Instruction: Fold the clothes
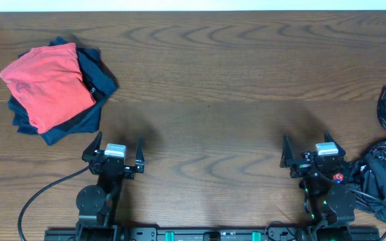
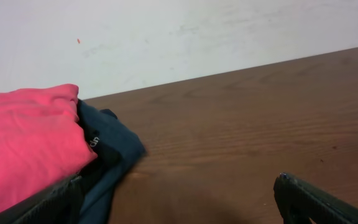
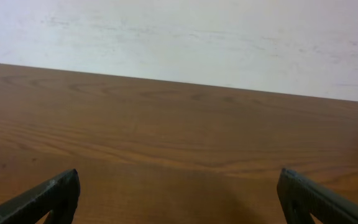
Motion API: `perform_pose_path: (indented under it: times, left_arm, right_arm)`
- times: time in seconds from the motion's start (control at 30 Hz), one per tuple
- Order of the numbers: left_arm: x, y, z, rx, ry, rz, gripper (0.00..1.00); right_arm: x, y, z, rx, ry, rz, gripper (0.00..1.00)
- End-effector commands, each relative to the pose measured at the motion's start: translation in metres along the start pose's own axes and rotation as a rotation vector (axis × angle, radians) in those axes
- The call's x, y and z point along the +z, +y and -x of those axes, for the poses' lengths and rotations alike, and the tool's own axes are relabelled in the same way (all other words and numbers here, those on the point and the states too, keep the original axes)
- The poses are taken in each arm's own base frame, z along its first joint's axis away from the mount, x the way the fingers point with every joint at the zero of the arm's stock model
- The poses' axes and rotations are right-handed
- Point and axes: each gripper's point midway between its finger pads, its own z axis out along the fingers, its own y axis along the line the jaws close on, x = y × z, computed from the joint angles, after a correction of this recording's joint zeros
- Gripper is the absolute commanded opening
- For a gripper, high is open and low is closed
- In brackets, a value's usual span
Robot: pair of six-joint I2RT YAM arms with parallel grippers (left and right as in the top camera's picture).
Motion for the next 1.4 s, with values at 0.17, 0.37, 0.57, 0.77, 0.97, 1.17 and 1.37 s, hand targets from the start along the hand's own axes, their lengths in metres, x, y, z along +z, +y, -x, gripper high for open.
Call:
perform_pose_path:
  times: [0.17,0.37,0.57,0.77,0.97,1.17,1.37]
  left_arm:
    - [0.001,-0.003,-0.016,0.004,0.055,-0.014,0.98]
    - [0.001,-0.003,-0.016,0.004,0.056,-0.014,0.98]
    - [0.001,-0.003,-0.016,0.004,0.056,-0.013,0.98]
    - [0.001,-0.003,-0.016,-0.156,0.057,-0.008,0.98]
    - [-0.006,-0.003,-0.014,-0.246,0.106,-0.007,0.98]
    - [-0.024,0.000,0.011,-0.250,0.149,-0.008,0.98]
    - [-0.039,0.003,0.043,-0.253,0.211,-0.009,0.98]
  right_arm:
    - [0.000,-0.001,-0.001,-0.012,0.003,-0.001,0.99]
    - [0.000,-0.001,-0.001,-0.012,0.003,-0.001,0.99]
    - [0.000,-0.001,-0.001,-0.011,0.003,0.001,0.99]
    - [0.000,0.000,-0.001,0.128,0.003,0.003,0.99]
    - [-0.001,-0.001,-0.001,0.251,0.012,-0.003,0.99]
    - [-0.011,-0.013,0.002,0.307,0.097,-0.082,0.99]
    - [-0.016,-0.015,0.025,0.302,0.192,-0.099,0.99]
